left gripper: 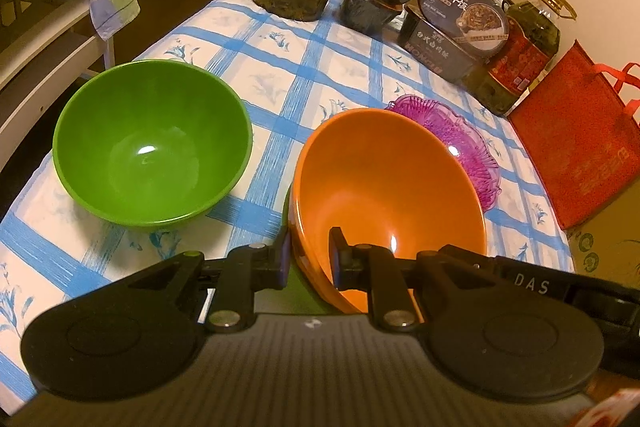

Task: Organize plates and bowls
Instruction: 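Lift the orange bowl with both tools and carry it over a green bowl, then lower the orange bowl into the green bowl and open both tools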

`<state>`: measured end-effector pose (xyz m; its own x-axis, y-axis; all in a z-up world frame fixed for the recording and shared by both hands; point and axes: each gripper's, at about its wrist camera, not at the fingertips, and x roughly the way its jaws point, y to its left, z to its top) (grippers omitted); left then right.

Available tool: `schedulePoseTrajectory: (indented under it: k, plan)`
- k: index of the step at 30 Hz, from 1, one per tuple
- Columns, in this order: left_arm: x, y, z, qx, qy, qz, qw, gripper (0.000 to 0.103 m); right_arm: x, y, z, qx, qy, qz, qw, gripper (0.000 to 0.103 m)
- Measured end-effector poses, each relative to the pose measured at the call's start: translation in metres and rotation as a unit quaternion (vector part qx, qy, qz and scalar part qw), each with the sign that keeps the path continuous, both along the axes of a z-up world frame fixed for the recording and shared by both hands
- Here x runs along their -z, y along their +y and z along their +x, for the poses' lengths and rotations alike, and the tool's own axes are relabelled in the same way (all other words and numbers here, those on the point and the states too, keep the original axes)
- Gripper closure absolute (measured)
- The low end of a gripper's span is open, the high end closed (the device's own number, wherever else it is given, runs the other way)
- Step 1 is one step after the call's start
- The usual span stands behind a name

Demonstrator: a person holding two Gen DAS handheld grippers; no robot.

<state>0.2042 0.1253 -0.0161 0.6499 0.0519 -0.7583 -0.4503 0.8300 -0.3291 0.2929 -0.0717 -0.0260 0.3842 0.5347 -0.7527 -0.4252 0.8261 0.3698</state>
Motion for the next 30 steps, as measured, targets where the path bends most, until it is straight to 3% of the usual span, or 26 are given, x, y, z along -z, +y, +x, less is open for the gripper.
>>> schedulePoseTrajectory:
  k: [12,14,18,26,30]
  plan:
    - [0.0,-0.001,-0.001,0.0,0.0,-0.001,1.0,0.086,0.001,-0.001,0.0,0.0,-0.002,0.0,1.0,0.089]
    - [-0.001,-0.001,-0.001,0.0,-0.001,-0.003,1.0,0.086,0.001,-0.001,0.0,0.001,-0.003,0.002,1.0,0.086]
    - [-0.001,-0.001,-0.002,-0.002,-0.003,-0.003,1.0,0.085,-0.001,-0.001,0.002,0.001,-0.004,0.006,1.0,0.067]
    - [-0.009,0.002,-0.009,-0.01,-0.02,-0.002,0.9997,0.084,-0.012,-0.01,0.0,0.01,-0.01,0.035,0.999,0.063]
    - [-0.015,0.003,-0.02,-0.018,-0.03,-0.004,0.9994,0.079,-0.019,-0.022,-0.007,0.023,-0.015,0.046,0.999,0.061]
